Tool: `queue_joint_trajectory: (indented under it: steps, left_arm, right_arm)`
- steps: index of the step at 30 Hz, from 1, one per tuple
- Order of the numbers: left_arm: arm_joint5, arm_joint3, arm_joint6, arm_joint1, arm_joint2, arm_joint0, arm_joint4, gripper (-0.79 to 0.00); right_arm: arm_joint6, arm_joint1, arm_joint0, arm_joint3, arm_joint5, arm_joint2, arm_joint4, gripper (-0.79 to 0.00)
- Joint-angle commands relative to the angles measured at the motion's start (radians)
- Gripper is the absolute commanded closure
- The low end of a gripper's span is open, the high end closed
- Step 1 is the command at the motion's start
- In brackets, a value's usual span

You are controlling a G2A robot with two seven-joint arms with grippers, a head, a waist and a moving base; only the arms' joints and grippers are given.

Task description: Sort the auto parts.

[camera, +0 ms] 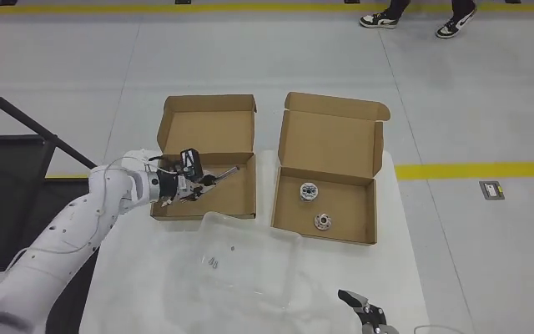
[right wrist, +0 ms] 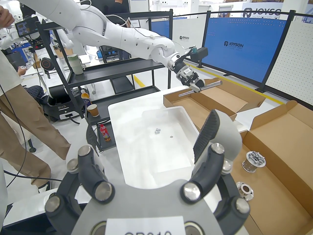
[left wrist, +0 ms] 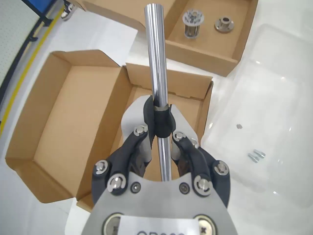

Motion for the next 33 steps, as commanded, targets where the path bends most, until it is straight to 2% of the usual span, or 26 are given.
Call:
queue_joint_trajectory:
  steps: [1,6,11,15,22,33]
  left_arm:
    - [-0.002,0.050,-0.069,-0.030,0.019,-0.022,-0.015,0.000]
    - [0.016,0.150,-0.182,-0.097,0.056,-0.066,-0.041,0.000]
    - [0.017,0.221,-0.262,-0.156,0.102,-0.099,0.004,0.000]
    - [0.025,0.285,-0.260,-0.198,0.133,-0.113,0.050,0.000]
    - [0.098,0.373,-0.269,-0.263,0.193,-0.134,0.190,0.000]
    - [0.114,0.478,-0.189,-0.338,0.241,-0.146,0.309,0.000]
  right_arm:
    - [0.000,0.000,0.000,0.000,0.000,0.000,0.000,-0.785]
    - [0.000,0.000,0.000,0.000,0.000,0.000,0.000,-0.785]
    - [0.000,0.000,0.000,0.000,0.000,0.000,0.000,-0.785]
    - [0.000,0.000,0.000,0.000,0.000,0.000,0.000,-0.785]
    - [0.000,0.000,0.000,0.000,0.000,0.000,0.000,-0.785]
    - [0.000,0.000,0.000,0.000,0.000,0.000,0.000,-0.785]
